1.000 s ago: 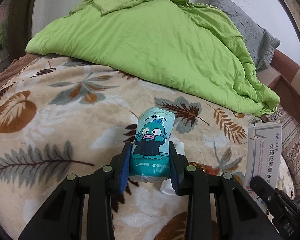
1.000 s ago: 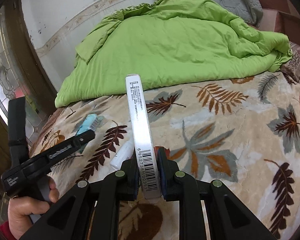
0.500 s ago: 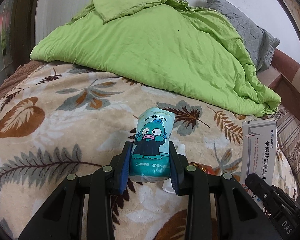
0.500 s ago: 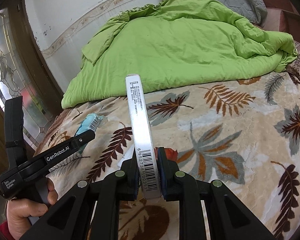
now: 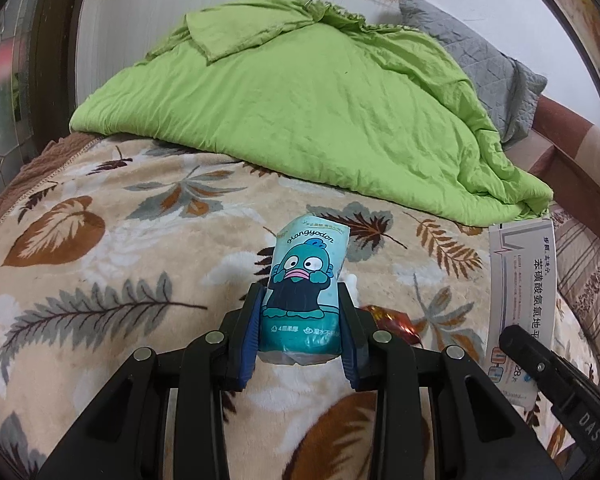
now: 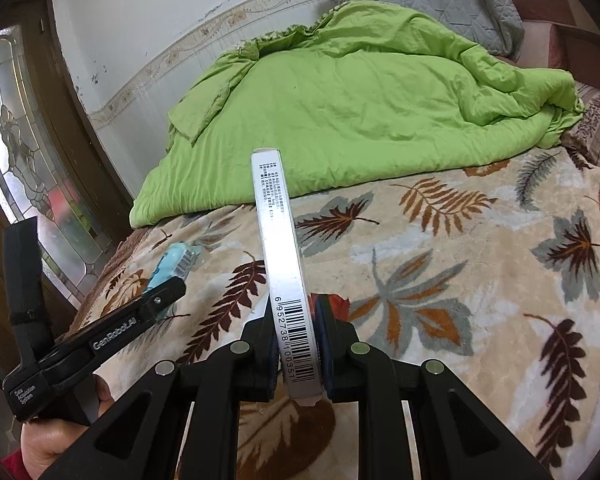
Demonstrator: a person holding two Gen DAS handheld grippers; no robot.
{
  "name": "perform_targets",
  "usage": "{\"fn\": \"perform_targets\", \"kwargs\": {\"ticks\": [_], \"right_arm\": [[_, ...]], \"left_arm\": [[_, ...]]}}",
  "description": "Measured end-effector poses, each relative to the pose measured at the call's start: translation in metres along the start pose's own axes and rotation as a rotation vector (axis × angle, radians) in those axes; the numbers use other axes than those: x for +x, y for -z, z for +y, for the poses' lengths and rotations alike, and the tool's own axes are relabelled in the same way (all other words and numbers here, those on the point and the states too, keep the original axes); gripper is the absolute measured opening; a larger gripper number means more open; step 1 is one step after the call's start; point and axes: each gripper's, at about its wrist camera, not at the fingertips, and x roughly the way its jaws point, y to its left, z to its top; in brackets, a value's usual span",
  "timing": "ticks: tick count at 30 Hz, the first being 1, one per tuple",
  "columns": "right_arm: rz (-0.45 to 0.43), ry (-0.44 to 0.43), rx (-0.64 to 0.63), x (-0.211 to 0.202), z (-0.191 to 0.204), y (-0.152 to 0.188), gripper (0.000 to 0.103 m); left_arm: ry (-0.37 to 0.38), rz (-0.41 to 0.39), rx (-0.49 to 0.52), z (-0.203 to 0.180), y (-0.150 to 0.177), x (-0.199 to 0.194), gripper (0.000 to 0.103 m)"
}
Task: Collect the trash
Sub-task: 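Lift the teal packet and white medicine box off the bed with both tools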
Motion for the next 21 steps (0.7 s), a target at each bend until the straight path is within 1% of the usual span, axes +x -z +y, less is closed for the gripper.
{"fn": "perform_targets", "kwargs": {"ticks": [6,12,21], "right_arm": [[-0.009,-0.019,0.047,-0.027,-0.012,0.012,0.018],[-0.013,-0.044,0.066,-0.053,-0.013,0.028,0.018],[0.002,-0.075,0.067,-0.079,-0.015,0.051,0.018]], "left_arm": [[-0.014,-0.042,0.030,-0.009,0.015,-0.030,0.033],[-0.020,-0.033,0.048,-0.015,0.042,-0.053,0.033],[-0.038,-0.025,0.127,-0.029,0.081,-0.085,0.033]]}}
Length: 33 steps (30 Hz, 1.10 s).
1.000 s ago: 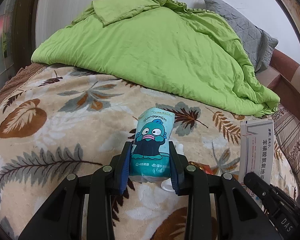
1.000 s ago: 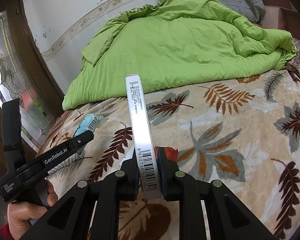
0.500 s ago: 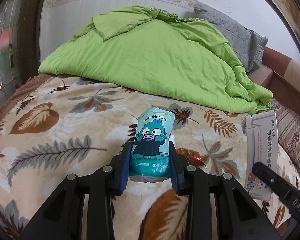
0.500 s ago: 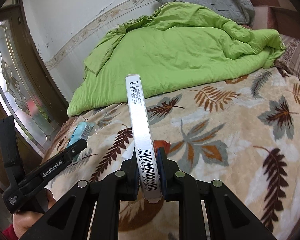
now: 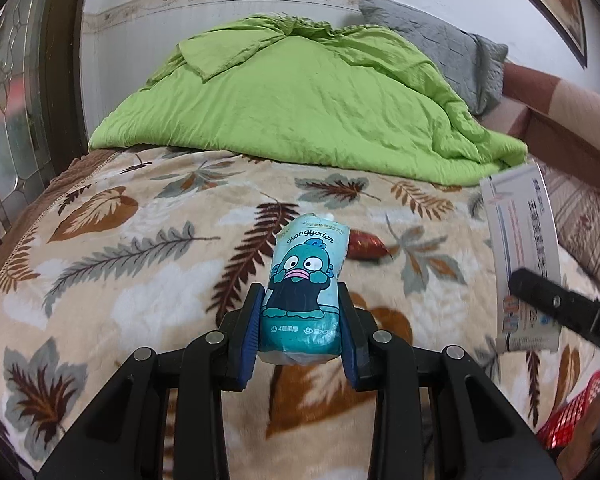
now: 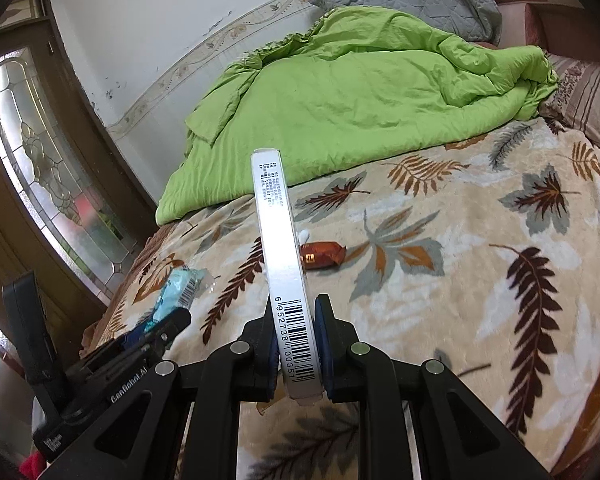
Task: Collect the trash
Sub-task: 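Lift the teal packet and white medicine box off the bed with both tools, then carry the teal packet and medicine box over the red basket with both tools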
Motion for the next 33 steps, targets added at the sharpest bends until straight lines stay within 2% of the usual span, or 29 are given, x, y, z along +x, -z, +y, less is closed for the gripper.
{"fn": "perform_targets", "kwargs": {"ticks": [4,9,22,33], "right_arm": [[0.016,-0.027,0.035,-0.007,-0.007,0.007,0.018],[-0.014,-0.049,-0.012,-0.021,0.002,0.013,0.018],[-0.026,-0.103,-0.029,-0.055,0.000,0.029,0.018],[-0.016,-0.124,0.079,-0.111,-0.032,0.045,0.018]], "left_arm": [[0.002,-0.010,0.046,-0.014,0.012,-0.012,0.033],[0.007,-0.010,0.086,-0.031,0.023,-0.023,0.033],[0.033,-0.006,0.099,-0.043,0.031,-0.044,0.033],[0.126,-0.032,0.164,-0.075,0.028,-0.070,0.033]]}}
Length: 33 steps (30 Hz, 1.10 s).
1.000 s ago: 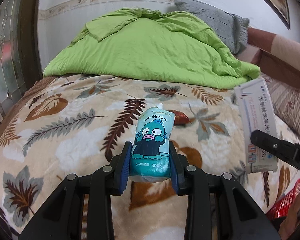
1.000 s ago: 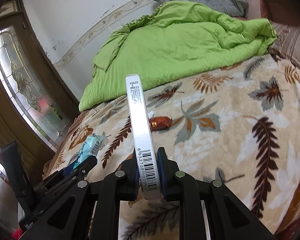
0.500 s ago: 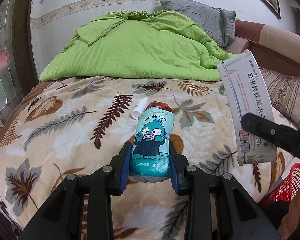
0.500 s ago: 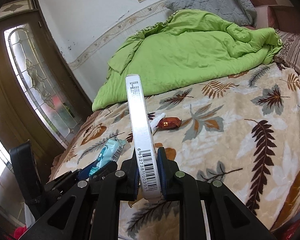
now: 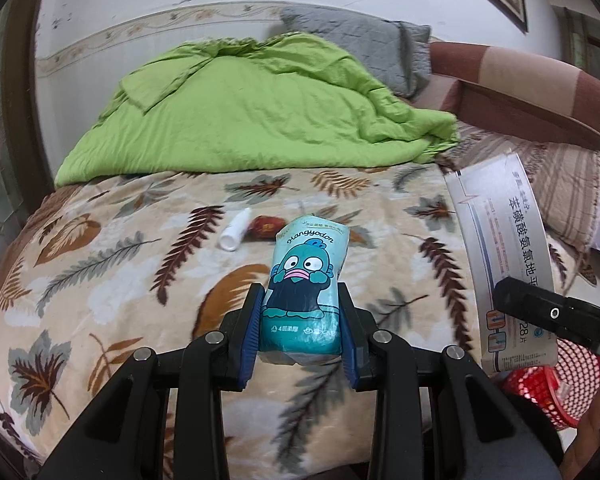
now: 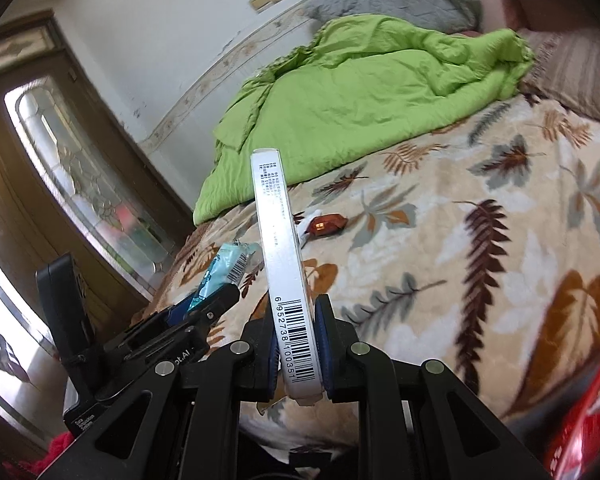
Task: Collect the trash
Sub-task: 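Carry the teal packet and medicine box over the red basket with both tools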
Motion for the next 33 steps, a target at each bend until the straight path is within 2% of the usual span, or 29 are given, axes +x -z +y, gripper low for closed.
{"fn": "perform_targets", "kwargs": {"ticks": [9,22,33], "right_arm": [[-0.059,0.042,0.060,-0.055,-0.024,-0.005,0.018],[-0.097,0.164,0.152,-0.125,-0.070,0.012,0.018],[-0.126,0.266,0.239,-0.176,-0.107,0.027,0.018]], "left_arm": [[0.082,-0.026,0.076,-0.043,-0.009,-0.014,0.033],[0.232,-0.044,0.205,-0.120,-0.014,-0.034,0.033],[0.368,-0.006,0.283,-0.182,-0.014,-0.036,0.033]]}}
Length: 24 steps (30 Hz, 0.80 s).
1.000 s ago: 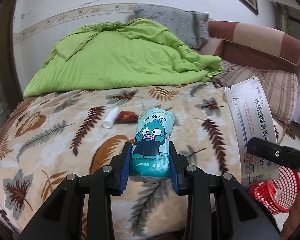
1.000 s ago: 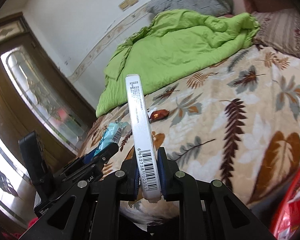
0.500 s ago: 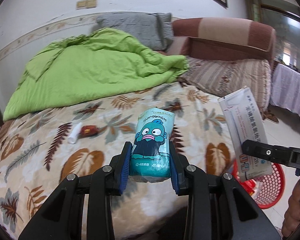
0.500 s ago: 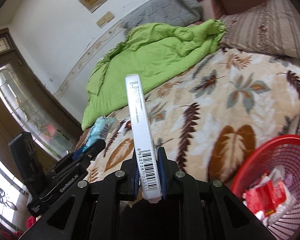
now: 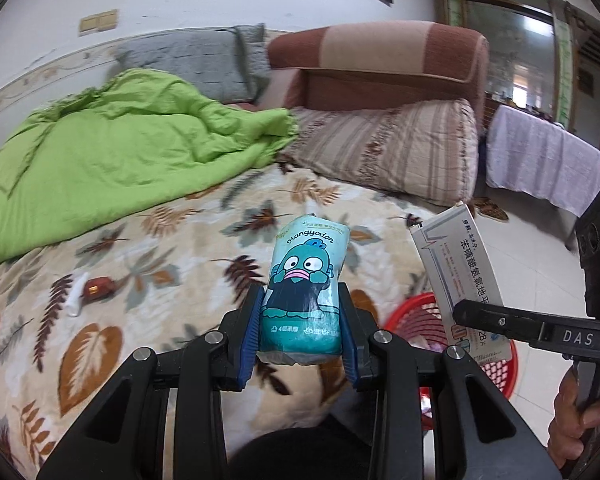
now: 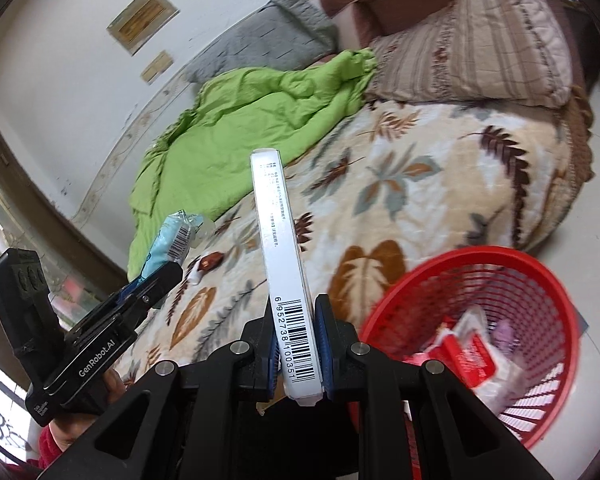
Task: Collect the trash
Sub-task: 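Carry the teal packet and medicine box over the red basket with both tools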
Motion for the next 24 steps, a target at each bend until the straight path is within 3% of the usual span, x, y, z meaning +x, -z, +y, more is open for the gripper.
{"fn": "perform_targets", "kwargs": {"ticks": [12,24], "right_arm": [[-0.022,0.077,0.073,-0.029,-0.040,0.002,0.018],[-0.028,0.108,0.114,-0.040,-0.059,0.009,0.018]], "left_arm": [[0.135,0.094,0.025,-0.044,0.002,0.030,0.033],[0.137,0.111,0.112,-0.077,0.004,0.045,0.033]]}}
